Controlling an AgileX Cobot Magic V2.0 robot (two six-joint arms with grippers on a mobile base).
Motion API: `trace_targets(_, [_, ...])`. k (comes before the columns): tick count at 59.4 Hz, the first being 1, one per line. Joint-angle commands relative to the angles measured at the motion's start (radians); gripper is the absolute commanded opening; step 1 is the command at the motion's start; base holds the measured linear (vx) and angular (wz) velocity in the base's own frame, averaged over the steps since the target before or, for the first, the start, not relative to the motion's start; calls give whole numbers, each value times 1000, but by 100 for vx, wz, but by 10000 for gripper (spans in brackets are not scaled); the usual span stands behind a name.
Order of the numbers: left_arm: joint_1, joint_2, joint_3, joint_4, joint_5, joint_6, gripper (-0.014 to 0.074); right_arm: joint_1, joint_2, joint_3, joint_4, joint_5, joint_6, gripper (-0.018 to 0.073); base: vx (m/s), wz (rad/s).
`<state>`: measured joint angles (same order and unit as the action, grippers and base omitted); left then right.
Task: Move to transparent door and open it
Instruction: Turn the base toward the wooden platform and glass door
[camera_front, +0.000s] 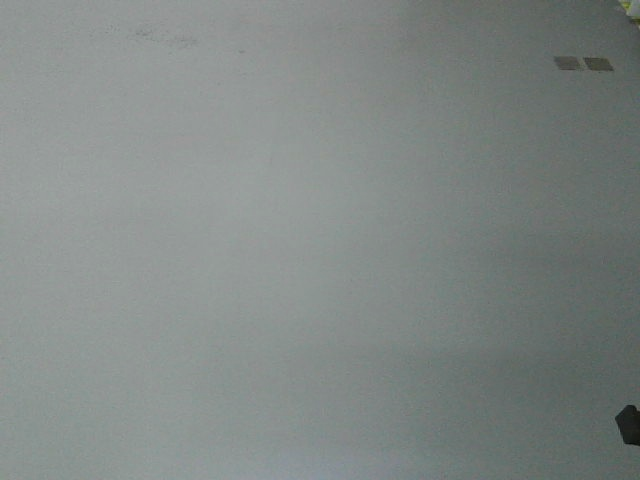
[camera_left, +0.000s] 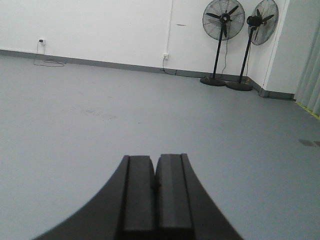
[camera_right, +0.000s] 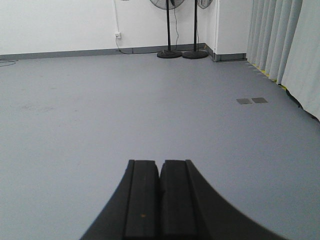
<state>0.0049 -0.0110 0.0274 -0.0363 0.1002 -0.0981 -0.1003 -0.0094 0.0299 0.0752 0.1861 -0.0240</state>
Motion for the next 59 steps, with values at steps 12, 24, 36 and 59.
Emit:
trace_targets(12, [-4,-3,30,-9,-84,-9,-7,2,-15,14,-2,-85,-9,-8,4,3])
trace_targets(24, [-4,-3,30,-9,-84,-9,-7,2,-15,14,-2,-85,-9,-8,5,1])
trace_targets(36, [-4,-3,30,-9,-84,-9,-7,2,-15,14,-2,-85,-9,-8,10,3])
trace_targets(59, [-4,-3,30,-9,-84,-9,-7,2,-15,14,-2,-85,-8,-8,28,4])
